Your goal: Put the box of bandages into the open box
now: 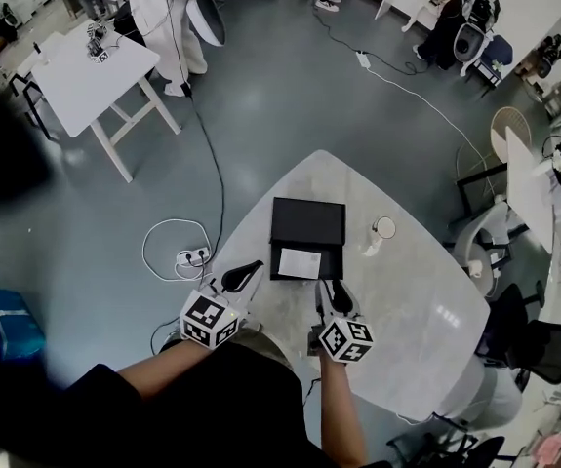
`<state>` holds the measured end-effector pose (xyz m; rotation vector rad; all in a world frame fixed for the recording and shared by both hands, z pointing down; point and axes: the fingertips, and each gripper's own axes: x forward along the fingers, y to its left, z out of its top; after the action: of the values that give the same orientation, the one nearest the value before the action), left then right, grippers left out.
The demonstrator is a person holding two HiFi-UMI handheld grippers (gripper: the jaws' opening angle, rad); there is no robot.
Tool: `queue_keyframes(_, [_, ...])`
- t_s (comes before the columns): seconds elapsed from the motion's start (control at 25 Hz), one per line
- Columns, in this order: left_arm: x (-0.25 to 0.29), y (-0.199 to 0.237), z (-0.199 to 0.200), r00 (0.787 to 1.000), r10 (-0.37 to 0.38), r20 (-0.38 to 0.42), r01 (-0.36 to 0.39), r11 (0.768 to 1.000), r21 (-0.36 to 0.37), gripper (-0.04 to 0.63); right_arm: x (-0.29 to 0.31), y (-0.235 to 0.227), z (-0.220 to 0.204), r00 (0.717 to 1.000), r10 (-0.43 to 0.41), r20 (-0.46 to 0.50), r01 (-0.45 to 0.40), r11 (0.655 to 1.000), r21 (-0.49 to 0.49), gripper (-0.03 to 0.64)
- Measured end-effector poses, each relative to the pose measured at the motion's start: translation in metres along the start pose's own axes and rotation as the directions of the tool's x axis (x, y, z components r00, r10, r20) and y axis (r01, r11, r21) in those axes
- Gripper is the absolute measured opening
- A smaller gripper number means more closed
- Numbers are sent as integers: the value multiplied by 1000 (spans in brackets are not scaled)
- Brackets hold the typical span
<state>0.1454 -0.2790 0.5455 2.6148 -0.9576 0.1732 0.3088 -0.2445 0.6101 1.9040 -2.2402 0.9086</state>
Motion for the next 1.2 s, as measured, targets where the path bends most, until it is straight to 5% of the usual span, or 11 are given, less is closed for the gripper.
queue_keyframes(0.16, [-7, -17, 0, 999, -32, 34, 30, 998, 61, 21, -40, 24, 23, 992, -19, 125, 31, 995, -98, 113])
queue_keyframes(0.4, [-21, -34, 2, 995, -65, 70, 60, 996, 68, 21, -86, 36, 36, 975, -68, 210, 91, 991, -102, 35])
queue_keyframes(1.2, [-71, -46, 36, 979, -145, 146, 125, 983, 137, 21, -137, 75, 26, 932, -219, 288, 269, 952, -144, 14])
